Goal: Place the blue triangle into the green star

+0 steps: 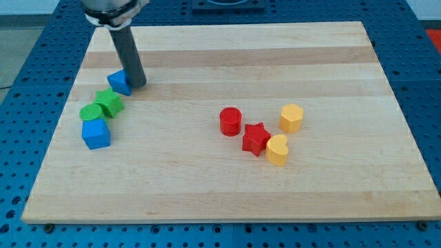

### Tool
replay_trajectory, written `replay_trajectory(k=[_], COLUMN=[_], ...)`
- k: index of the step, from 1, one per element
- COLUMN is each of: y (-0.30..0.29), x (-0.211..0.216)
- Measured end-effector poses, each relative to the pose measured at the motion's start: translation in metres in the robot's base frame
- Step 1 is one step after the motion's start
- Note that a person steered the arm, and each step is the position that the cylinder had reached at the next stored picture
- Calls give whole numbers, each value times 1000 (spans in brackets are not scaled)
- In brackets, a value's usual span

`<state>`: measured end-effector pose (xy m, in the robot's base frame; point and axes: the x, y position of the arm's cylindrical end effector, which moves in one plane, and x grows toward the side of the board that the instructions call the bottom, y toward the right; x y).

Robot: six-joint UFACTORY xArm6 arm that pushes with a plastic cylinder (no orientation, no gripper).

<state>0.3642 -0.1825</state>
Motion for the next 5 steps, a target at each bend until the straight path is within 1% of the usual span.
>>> replay_trajectory(k=[1, 3, 5], y=[-6, -13, -29], x=[-1, -38, -40])
